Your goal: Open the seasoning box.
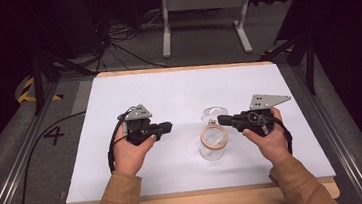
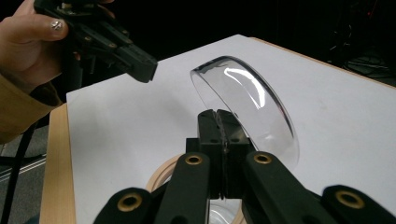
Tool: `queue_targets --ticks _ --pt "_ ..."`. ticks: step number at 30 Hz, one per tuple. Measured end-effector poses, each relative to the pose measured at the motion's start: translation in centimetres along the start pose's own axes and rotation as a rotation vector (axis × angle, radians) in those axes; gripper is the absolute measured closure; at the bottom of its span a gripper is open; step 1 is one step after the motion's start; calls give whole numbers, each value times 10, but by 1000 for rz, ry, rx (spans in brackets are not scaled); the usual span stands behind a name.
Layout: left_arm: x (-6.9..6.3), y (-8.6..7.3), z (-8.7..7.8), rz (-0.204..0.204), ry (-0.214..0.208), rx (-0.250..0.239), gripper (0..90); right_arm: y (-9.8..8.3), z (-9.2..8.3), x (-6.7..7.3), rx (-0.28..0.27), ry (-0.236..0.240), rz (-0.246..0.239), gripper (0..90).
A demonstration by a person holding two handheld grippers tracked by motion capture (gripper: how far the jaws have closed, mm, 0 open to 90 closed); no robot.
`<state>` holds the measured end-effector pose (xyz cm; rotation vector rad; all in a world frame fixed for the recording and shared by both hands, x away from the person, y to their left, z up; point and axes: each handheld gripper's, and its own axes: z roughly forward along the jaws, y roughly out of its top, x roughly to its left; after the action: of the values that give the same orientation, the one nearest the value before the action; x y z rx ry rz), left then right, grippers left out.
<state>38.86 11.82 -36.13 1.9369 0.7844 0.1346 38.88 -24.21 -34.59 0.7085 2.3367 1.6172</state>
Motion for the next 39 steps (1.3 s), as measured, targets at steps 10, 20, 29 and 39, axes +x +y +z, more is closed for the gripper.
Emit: queue_targets --ticks 10,20,29,39 --pt "5 -14 -18 -35 44 11 851 3 4 -18 -20 -3 33 900" --pt "6 -17 -21 -43 49 4 849 4 7 -22 -4 -22 44 900" --pt "2 -11 -16 21 -18 78 733 12 -7 -14 -14 22 0 848" --pt "8 -11 -21 18 -2 114 654 14 -47 -24 4 -38 -54 678"
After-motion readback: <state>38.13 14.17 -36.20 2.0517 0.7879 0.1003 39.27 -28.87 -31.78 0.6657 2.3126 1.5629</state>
